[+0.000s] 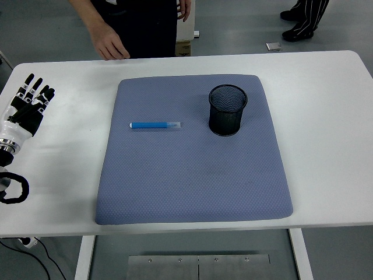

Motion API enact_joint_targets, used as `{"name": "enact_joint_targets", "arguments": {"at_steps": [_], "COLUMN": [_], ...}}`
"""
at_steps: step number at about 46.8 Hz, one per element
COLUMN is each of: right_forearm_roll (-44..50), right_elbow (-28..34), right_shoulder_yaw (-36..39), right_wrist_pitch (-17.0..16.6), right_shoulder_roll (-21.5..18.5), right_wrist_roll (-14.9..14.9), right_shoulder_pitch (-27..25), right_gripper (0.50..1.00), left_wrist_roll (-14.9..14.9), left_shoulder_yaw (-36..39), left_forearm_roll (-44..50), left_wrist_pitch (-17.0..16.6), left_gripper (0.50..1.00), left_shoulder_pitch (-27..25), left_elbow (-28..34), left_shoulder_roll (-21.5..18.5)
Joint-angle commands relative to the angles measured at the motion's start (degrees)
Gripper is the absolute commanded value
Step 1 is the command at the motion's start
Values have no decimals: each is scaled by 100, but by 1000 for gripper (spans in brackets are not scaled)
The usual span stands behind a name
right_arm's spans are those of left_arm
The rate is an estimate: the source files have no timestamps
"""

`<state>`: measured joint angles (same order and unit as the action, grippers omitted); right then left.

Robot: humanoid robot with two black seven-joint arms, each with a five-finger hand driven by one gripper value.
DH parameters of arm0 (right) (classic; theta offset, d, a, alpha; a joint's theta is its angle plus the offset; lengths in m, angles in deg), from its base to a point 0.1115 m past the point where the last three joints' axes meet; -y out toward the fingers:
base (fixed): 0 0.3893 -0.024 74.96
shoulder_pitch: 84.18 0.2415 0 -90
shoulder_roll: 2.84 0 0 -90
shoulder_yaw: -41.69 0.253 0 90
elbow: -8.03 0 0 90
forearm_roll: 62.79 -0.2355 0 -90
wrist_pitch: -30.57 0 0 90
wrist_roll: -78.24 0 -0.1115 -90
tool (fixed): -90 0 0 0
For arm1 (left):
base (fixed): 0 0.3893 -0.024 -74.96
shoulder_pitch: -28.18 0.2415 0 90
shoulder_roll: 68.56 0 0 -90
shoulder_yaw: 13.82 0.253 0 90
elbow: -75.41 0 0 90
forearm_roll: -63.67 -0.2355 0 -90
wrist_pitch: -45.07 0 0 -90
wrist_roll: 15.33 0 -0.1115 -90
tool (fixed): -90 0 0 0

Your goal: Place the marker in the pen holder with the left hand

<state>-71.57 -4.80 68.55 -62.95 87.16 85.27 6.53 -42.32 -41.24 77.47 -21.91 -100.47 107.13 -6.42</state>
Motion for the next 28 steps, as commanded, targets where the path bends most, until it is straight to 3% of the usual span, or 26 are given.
{"name": "enact_joint_targets", "arguments": {"at_steps": [1,28], "right_forearm_roll": [0,0], "right_elbow": [0,0], "right_shoulder_yaw": [4,-5], "right_wrist_pitch": [0,0], "right_shoulder_roll": [0,0], "right_wrist_roll": [0,0], "right_shoulder_pitch": [0,0], "right_gripper": [1000,1000], "left_wrist_roll": [0,35], "left_shoulder_yaw": [0,9], "left_forearm_roll": [0,-149], "left_wrist_pitch": [0,70], "left_gripper": [1000,1000], "left_shoulder_pitch": [-2,-54], "left_elbow": [0,0], "left_shoulder_roll": [0,-106]}}
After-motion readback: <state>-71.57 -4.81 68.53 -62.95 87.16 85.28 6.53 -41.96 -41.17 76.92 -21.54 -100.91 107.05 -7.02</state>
